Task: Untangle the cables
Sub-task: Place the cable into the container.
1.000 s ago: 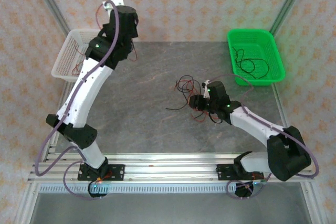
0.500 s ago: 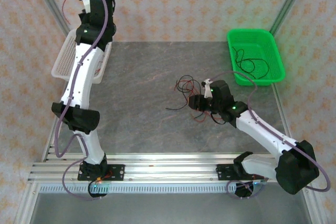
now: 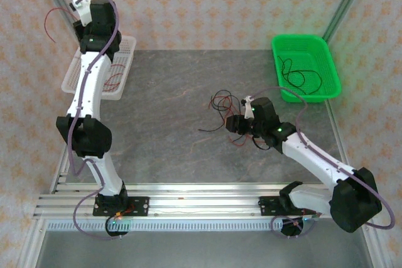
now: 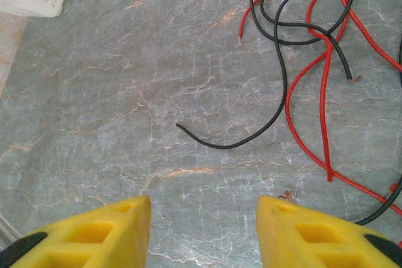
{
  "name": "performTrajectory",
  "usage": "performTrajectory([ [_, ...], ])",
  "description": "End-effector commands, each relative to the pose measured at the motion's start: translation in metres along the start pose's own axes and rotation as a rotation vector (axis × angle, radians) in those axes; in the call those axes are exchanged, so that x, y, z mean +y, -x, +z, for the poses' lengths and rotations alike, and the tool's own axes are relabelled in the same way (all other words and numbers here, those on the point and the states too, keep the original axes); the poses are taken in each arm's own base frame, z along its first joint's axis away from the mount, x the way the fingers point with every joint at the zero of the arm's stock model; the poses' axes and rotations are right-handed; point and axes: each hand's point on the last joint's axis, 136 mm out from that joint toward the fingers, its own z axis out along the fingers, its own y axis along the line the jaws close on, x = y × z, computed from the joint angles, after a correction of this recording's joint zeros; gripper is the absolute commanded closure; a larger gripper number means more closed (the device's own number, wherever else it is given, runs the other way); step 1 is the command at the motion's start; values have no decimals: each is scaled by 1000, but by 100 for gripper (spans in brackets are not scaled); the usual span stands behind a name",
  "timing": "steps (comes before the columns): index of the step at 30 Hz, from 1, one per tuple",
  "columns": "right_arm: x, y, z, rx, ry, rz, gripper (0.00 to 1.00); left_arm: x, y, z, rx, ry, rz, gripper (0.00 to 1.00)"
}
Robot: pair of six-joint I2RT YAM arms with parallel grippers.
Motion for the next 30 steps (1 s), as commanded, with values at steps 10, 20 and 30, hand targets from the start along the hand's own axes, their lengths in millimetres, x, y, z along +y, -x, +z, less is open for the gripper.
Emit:
performTrajectory([
  [10,-12,-18,7,34,-28,17,53,-11,-77,64,99,22,-23,100],
  [20,-14,-20,8,43,-36,27,53,-55,-164,100,263,-96,49,100],
  [30,-17,-22,7,45,-47,35,53,-69,-221,122,379,-113,20,100],
])
